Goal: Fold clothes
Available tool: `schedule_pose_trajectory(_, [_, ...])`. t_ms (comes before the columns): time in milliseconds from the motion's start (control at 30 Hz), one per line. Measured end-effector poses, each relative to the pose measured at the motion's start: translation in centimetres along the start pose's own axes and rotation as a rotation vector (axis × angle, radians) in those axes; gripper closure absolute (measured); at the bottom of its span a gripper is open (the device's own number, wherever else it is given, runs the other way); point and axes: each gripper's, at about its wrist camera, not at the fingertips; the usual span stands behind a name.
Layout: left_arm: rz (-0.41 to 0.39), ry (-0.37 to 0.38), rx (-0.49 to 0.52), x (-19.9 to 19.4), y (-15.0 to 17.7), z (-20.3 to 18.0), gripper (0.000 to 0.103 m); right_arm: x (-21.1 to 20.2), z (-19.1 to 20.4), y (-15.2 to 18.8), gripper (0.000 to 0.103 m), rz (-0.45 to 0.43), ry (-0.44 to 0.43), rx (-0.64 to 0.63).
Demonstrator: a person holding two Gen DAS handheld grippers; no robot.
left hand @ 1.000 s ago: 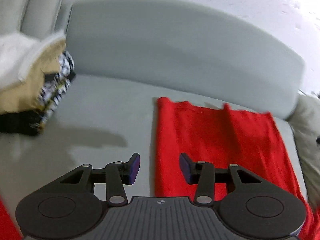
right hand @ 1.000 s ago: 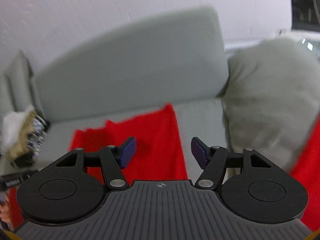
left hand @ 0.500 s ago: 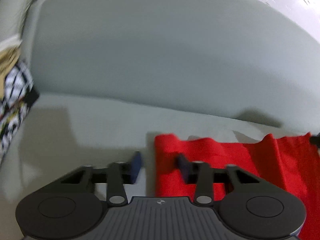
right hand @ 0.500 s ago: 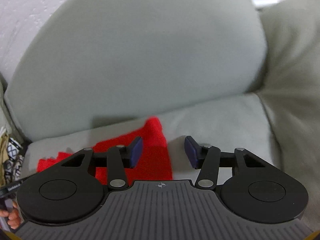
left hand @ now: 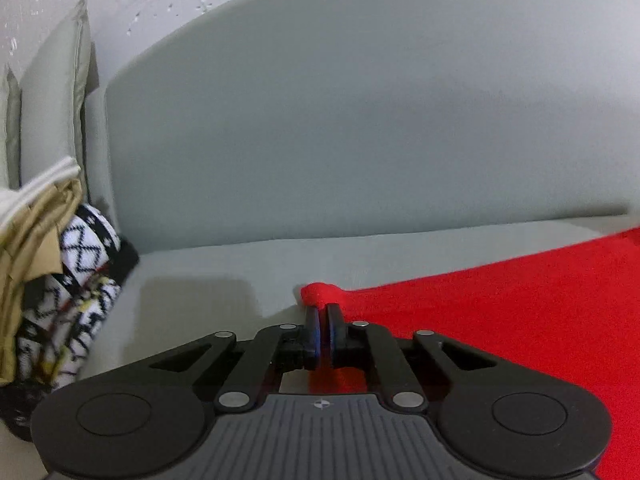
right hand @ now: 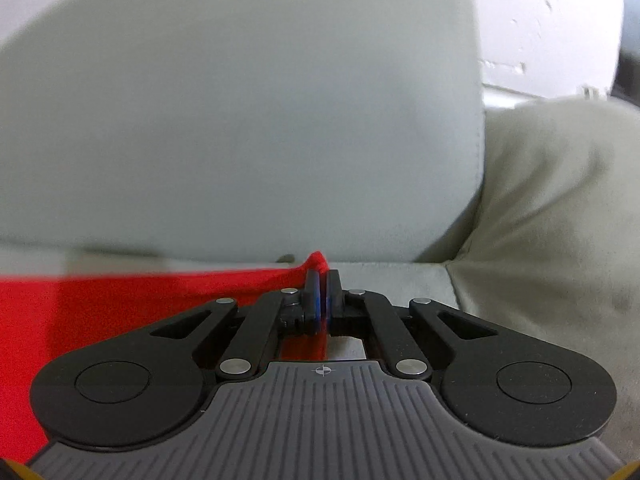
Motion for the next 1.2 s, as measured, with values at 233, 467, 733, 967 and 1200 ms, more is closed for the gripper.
schedule_pose_trajectory(233, [0.006,0.017,-0.024,-7.9,1.0,4.6,0.063,-8.3,-3.4,-0.6,0.059,-0.111,-0.005,0.112])
schedule_pose_trajectory(467, [0.187,0.144,-0.086,-19.7,5.3,9.8,0.064,-22.2,-8.3,2.3,0.053,-0.190,0.203,0.106])
schedule_pose_trajectory(733, [0.309,0.356,-0.046,-23.1,14.1,5.7,0.066,-25.2,-7.6,9.5,0.061,0.208,-0.334,0.173])
schedule_pose_trajectory(967, [0.153,0.158,0.040,-21.8,17.8,0.6,0.083,-19.4,-0.8,15.4,0.087,0.266,-0.439,0.029])
schedule_pose_trajectory(1200, [0.226,0.062,0.024,-23.0,18.5,3.1,0.083,-19.9,-5.7,17.5,0.099,0.237,-0.121,0.072])
Point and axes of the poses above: each gripper's, at about its wrist camera, not at the fingertips, and x roughly the way its jaws point, z to its left, y to its underside, and after that the axes turned 6 degrees about z, right-handed
